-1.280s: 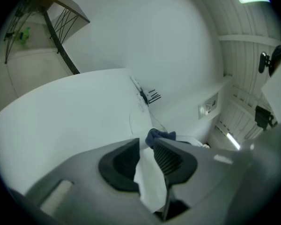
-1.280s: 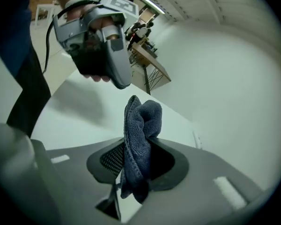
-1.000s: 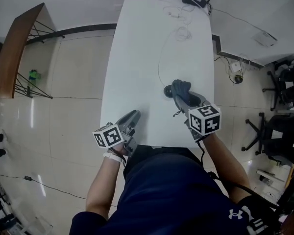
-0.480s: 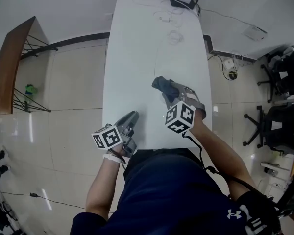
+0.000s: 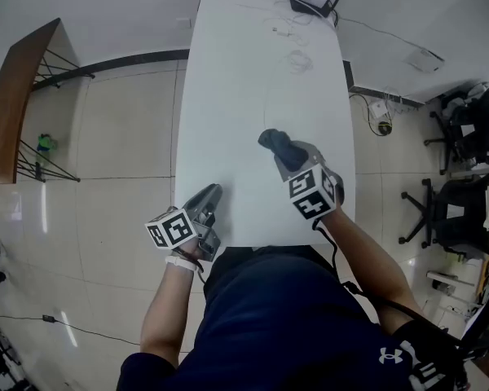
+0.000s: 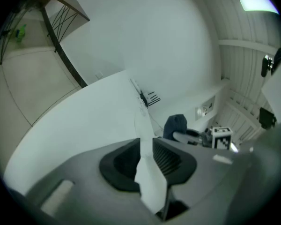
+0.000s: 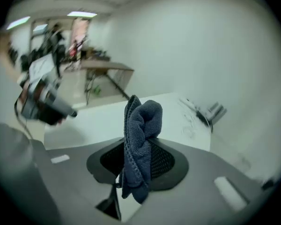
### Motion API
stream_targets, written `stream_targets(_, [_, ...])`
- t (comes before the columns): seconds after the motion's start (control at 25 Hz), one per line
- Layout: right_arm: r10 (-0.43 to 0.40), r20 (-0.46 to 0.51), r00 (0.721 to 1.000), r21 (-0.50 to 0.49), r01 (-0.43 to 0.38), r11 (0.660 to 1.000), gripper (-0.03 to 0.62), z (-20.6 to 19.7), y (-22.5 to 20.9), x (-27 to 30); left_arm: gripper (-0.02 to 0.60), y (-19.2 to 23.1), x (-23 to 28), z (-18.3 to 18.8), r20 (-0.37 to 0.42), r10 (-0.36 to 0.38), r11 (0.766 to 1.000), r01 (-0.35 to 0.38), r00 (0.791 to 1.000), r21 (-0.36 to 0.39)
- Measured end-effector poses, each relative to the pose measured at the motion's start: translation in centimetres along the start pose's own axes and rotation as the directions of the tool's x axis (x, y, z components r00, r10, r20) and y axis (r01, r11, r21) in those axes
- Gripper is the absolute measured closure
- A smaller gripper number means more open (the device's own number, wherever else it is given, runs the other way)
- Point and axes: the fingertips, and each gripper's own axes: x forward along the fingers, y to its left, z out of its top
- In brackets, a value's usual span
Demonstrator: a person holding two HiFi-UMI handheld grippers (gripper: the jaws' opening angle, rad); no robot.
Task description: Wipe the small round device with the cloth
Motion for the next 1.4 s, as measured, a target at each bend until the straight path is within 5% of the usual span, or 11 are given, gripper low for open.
stream_targets(0.12, [0.044, -0.024, 0.999, 0.408, -0.030, 0.912, 0.473, -2.3, -6.1, 1.0, 0.500, 0.3, -0.3, -0.1, 0.017, -0.004, 1.000, 0.005, 1.000, -0.024])
stream_targets(0.24, [0.154, -0.106, 0.982, 0.537, -0.074, 0.840, 0.471, -4.8, -7.3, 2.6, 0.500, 0.7, -1.1, -0.2, 0.037, -0.007, 0.999, 0.008, 0.999, -0.036])
stream_targets(0.4, [0.076, -0.192, 0.978, 0.152, -0.047, 0.987, 0.471, -1.4, -5.0, 3.2, 0.503, 2.0, -2.6, 0.5, 0.073, 0.020, 0.999, -0.017, 0.997, -0.048])
stream_targets(0.48, [0.029, -0.217, 0.976, -0.146, -0.062, 0.987, 0.471, 0.5, -2.1, 3.6, 0.505, 2.1, -3.0, 0.7, 0.088, 0.022, 0.998, -0.016, 0.996, -0.061])
stream_targets(0.72, [-0.071, -0.222, 0.973, -0.659, -0.096, 0.746, 0.471, -0.5, 5.1, 5.0, 0.505, 2.0, -3.5, 0.7, 0.094, 0.022, 0.998, -0.017, 0.995, -0.055])
stream_targets(0.88, [-0.116, -0.197, 0.973, -0.806, -0.093, 0.585, 0.471, -2.0, 7.5, 4.9, 0.505, 2.2, -3.2, -0.1, 0.067, 0.037, 0.998, -0.034, 0.997, -0.045])
stream_targets(1.0, [-0.125, -0.178, 0.976, -0.838, -0.083, 0.540, 0.471, -2.9, 9.0, 4.4, 0.505, 2.0, -2.7, -0.7, 0.043, 0.044, 0.999, -0.042, 0.998, -0.031])
stream_targets(1.08, [-0.089, -0.188, 0.978, -0.788, -0.097, 0.608, 0.471, -3.3, 10.0, 3.5, 0.505, 1.8, -2.2, -1.0, 0.021, 0.035, 0.999, -0.035, 0.999, -0.024])
stream_targets(1.24, [0.166, -0.253, 0.953, -0.359, -0.252, 0.899, 0.471, -4.6, 11.7, 3.5, 0.505, 0.8, -0.9, -1.5, -0.031, 0.002, 0.999, -0.003, 1.000, -0.032])
stream_targets(1.32, [0.213, -0.246, 0.945, -0.202, -0.265, 0.943, 0.471, -5.0, 10.8, 4.1, 0.505, 0.3, -0.4, -1.8, -0.050, -0.021, 0.999, 0.018, 0.999, -0.048])
stream_targets(1.4, [0.181, -0.256, 0.950, -0.209, -0.237, 0.949, 0.471, -6.0, 9.2, 4.6, 0.505, 0.2, 0.3, -2.0, -0.066, -0.023, 0.999, 0.020, 0.998, -0.039])
